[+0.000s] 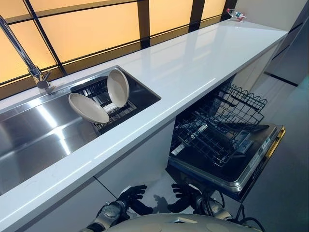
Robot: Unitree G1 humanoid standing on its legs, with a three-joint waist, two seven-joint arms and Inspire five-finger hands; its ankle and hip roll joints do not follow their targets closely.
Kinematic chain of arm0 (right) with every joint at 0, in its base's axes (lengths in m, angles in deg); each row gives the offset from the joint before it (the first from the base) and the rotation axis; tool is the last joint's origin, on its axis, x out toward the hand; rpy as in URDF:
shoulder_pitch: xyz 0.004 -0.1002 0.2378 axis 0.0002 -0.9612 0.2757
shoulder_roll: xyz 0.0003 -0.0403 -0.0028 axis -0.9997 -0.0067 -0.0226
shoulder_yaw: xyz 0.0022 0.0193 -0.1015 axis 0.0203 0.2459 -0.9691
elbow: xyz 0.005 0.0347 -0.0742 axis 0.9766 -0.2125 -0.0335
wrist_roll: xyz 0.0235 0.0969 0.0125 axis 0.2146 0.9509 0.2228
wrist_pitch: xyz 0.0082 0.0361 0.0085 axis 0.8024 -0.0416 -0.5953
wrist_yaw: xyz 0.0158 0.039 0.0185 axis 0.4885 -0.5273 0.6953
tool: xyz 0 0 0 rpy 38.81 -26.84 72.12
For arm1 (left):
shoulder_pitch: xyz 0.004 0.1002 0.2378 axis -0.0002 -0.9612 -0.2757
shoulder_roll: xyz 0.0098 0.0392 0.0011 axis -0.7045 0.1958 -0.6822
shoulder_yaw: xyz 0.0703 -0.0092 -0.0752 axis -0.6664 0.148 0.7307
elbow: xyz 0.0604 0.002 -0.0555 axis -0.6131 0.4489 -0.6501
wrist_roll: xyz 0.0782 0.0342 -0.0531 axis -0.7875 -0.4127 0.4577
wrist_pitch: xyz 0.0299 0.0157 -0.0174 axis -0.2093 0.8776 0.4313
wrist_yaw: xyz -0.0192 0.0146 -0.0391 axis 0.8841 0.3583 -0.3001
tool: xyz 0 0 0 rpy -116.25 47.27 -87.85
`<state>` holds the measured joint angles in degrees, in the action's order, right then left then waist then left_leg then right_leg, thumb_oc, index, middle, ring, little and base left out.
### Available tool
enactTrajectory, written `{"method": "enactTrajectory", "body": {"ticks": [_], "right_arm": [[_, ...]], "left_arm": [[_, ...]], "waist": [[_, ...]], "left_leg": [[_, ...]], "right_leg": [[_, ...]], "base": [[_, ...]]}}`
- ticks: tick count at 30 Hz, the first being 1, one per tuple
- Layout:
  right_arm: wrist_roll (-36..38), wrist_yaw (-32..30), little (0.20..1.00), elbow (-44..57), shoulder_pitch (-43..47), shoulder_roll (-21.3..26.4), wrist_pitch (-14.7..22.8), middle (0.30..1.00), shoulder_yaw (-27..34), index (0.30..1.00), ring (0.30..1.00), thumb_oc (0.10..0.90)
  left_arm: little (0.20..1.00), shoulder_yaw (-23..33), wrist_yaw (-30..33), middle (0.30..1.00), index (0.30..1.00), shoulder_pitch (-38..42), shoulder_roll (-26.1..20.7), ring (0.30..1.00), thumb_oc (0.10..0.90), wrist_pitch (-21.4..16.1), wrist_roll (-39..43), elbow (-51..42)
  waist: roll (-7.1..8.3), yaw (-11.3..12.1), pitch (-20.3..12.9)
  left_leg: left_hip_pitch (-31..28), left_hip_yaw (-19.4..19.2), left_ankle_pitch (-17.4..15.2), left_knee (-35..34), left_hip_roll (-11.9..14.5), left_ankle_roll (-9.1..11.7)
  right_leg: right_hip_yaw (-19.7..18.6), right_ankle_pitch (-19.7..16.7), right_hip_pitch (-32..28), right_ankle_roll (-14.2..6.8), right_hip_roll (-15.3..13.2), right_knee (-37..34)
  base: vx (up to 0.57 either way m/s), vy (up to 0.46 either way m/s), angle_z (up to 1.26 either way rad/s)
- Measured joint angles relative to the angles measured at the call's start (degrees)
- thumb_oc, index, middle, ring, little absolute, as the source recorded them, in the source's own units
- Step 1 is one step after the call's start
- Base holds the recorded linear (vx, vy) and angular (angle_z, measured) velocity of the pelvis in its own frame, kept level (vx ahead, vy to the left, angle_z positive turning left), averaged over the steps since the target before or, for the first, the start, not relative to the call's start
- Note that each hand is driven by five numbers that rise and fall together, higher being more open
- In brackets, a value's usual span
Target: Pick up plates and place into dishwasher.
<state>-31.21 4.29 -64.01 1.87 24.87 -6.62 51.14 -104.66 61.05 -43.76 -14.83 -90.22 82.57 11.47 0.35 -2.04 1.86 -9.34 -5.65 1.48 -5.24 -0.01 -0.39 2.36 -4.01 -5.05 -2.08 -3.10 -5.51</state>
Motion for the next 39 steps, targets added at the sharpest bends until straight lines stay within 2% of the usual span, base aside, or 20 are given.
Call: {"method": "enactTrajectory", "body": {"ticks": [4,8,10,11,13,15,16,18,20,23,25,27,28,29,31,34,36,39], "right_arm": [[0.0,0.0,0.9,-0.2,-0.1,0.0,-0.2,0.9,-0.1,0.9,0.9,0.8],[0.1,0.1,0.9,0.1,0.0,0.2,-0.8,0.9,-0.6,0.9,0.9,0.8],[0.1,0.3,0.9,0.6,0.4,0.6,-2.2,0.9,-2.0,0.9,0.9,0.8],[0.1,0.6,0.9,1.7,0.3,1.1,-3.5,0.9,-2.4,0.9,0.9,0.8],[0.2,1.2,0.9,4.6,-0.6,2.4,-5.9,0.9,-2.6,0.9,0.9,0.8],[0.8,1.2,0.9,5.4,-0.9,3.1,-6.5,0.9,-2.0,0.9,0.9,0.8],[1.1,1.2,0.9,5.5,-0.8,3.6,-6.5,0.9,-1.9,0.9,0.9,0.8],[1.2,1.0,0.9,5.6,-0.7,4.5,-6.5,0.9,-1.7,0.9,0.9,0.8],[1.2,0.6,0.9,5.6,-0.6,5.1,-6.5,0.9,-1.5,0.9,0.9,0.8],[1.2,-0.2,0.9,5.3,-0.5,5.4,-6.1,0.9,-0.9,0.9,0.9,0.8],[1.2,-0.5,0.9,5.0,-0.5,5.5,-6.0,0.9,-0.6,0.9,0.9,0.8],[1.2,-0.6,0.9,4.9,-0.5,5.4,-5.9,0.9,-0.2,0.9,0.9,0.8],[1.2,-0.9,0.9,4.9,-0.6,5.3,-5.9,0.9,-0.1,0.9,0.9,0.8],[1.2,-1.2,0.9,4.9,-0.6,5.3,-5.9,0.9,0.0,0.9,0.9,0.8],[1.2,-1.5,0.9,4.9,-0.6,5.3,-5.9,0.9,0.0,0.9,0.9,0.8],[1.2,-1.9,0.9,4.8,-0.6,5.1,-5.9,0.9,0.0,0.9,0.9,0.8],[1.2,-2.6,0.9,4.5,-0.7,4.6,-5.9,0.9,0.0,0.9,0.9,0.8],[1.3,-2.7,0.9,4.1,-0.5,4.4,-5.8,0.9,0.0,0.9,0.9,0.8]], "left_arm": [[0.9,-0.1,0.5,0.9,0.9,0.5,-0.1,0.9,0.8,-0.2,-2.3,0.0],[0.9,-5.3,0.4,0.9,0.9,1.5,-2.5,0.9,0.8,-2.0,-8.3,-2.6],[0.9,-9.6,-1.4,0.9,0.9,1.4,-5.9,0.9,0.8,-0.1,-9.5,-10.5],[0.9,-11.3,-3.5,0.9,0.9,1.4,-8.9,0.9,0.8,2.1,-9.5,-18.3],[0.9,-11.8,-7.5,0.9,0.9,2.1,-15.1,0.9,0.8,7.8,-9.3,-36.4],[0.9,-11.4,-11.5,0.9,0.9,4.2,-19.8,0.9,0.8,11.8,-8.8,-48.7],[0.9,-9.9,-14.5,0.9,0.9,5.6,-21.5,0.9,0.8,13.1,-8.1,-54.4],[0.9,-8.5,-17.0,0.9,0.9,7.1,-21.4,0.9,0.8,15.0,-6.1,-59.7],[0.9,-7.4,-20.1,0.9,0.9,8.9,-21.6,0.9,0.8,16.8,-2.5,-64.0],[0.9,-5.1,-24.0,0.9,0.9,10.9,-22.4,0.9,0.8,21.9,4.3,-70.7],[0.9,-4.6,-25.1,0.9,0.9,11.7,-22.4,0.9,0.8,23.6,9.8,-73.0],[0.9,-4.5,-25.7,0.9,0.9,12.2,-22.5,0.9,0.8,27.6,16.6,-75.5],[0.9,-4.3,-25.9,0.9,0.9,12.2,-22.4,0.9,0.8,29.9,22.5,-76.0],[0.9,-4.2,-25.8,0.9,0.9,12.2,-22.2,0.9,0.8,33.0,28.2,-76.8],[0.9,-4.2,-25.7,0.9,0.9,12.1,-21.9,0.9,0.8,36.3,36.6,-77.2],[0.9,-3.4,-22.3,0.9,0.9,11.4,-19.5,0.9,0.8,40.9,51.4,-77.2],[0.9,-2.6,-19.5,0.9,0.9,11.2,-16.5,0.9,0.8,42.4,59.7,-77.2],[0.9,0.7,-17.0,0.9,0.9,10.5,-12.5,0.9,0.8,42.2,66.8,-77.5]], "waist": [[0.06,0.6,0.0],[0.06,0.5,0.0],[0.03,0.6,0.1],[-0.02,0.6,0.1],[-0.29,0.6,0.4],[-0.79,0.8,0.8],[-1.34,0.8,1.1],[-2.35,0.8,1.7],[-3.39,0.8,2.1],[-4.41,0.8,2.4],[-4.69,0.8,2.3],[-4.58,0.8,2.3],[-4.57,0.8,2.4],[-4.54,0.8,2.4],[-4.54,0.8,2.4],[-4.53,0.8,2.4],[-4.53,1.3,2.4],[-4.53,1.7,2.4]], "left_leg": [[0.0,0.0,0.0,0.0,0.0,0.0],[0.0,-0.2,0.0,0.1,0.0,0.0],[0.1,-0.3,0.1,0.1,-0.1,0.1],[0.3,-0.3,0.2,0.0,-0.1,0.0],[1.0,0.0,0.4,-0.1,-0.1,0.0],[0.9,0.3,0.6,0.0,-0.1,0.0],[0.9,0.7,0.7,-0.1,-0.1,0.0],[0.5,1.0,0.7,-0.1,-0.1,0.0],[0.5,1.3,0.8,-0.1,0.0,0.2],[0.5,1.5,0.7,-0.1,0.1,0.3],[0.5,1.5,0.7,0.0,0.1,0.3],[0.5,1.5,0.7,-0.1,0.0,0.3],[0.5,1.5,0.7,0.0,0.0,0.3],[0.5,1.5,0.7,0.0,0.0,0.3],[0.5,1.5,0.7,0.0,0.0,0.3],[0.5,1.4,0.7,0.0,0.0,0.3],[0.5,1.4,0.7,0.0,0.0,0.3],[0.4,1.5,0.7,0.1,0.0,0.3]], "right_leg": [[0.0,0.0,0.0,0.0,0.0,0.0],[-0.1,0.0,0.1,0.0,0.0,0.0],[-0.2,-0.1,0.2,0.0,0.0,0.0],[-0.1,-0.1,0.4,0.0,-0.1,0.0],[0.1,-0.1,0.7,0.0,-0.2,0.0],[0.6,-0.2,0.5,0.1,-0.2,0.0],[1.1,-0.1,0.2,0.1,-0.3,0.0],[1.4,-0.1,-0.3,0.1,-0.3,0.0],[1.6,0.0,-0.4,0.0,-0.1,0.0],[1.7,0.1,-0.4,-0.1,-0.1,0.0],[1.7,0.1,-0.4,-0.1,-0.1,0.0],[1.7,0.1,-0.4,-0.1,-0.1,0.0],[1.6,0.1,-0.4,-0.1,-0.2,0.0],[1.6,0.1,-0.4,-0.1,-0.2,0.0],[1.6,0.0,-0.4,-0.1,-0.2,0.0],[1.7,0.1,-0.4,-0.1,-0.2,0.0],[1.7,0.0,-0.4,-0.1,-0.2,0.0],[1.7,0.0,-0.4,-0.1,-0.2,0.0]], "base": [[0.0,0.0,0.0],[-0.02,0.016,-0.01],[-0.03,0.032,0.0],[-0.03,0.036,0.04],[-0.01,0.036,0.08],[0.01,0.017,0.1],[0.01,0.013,0.16],[0.01,0.005,0.12],[0.03,-0.002,0.05],[0.02,-0.003,0.02],[0.0,0.0,0.0],[0.0,0.0,0.0],[0.0,0.0,0.0],[0.0,0.0,0.0],[0.0,0.0,0.0],[0.0,0.0,0.0],[0.0,0.0,0.0],[0.0,-0.034,0.0]]}}
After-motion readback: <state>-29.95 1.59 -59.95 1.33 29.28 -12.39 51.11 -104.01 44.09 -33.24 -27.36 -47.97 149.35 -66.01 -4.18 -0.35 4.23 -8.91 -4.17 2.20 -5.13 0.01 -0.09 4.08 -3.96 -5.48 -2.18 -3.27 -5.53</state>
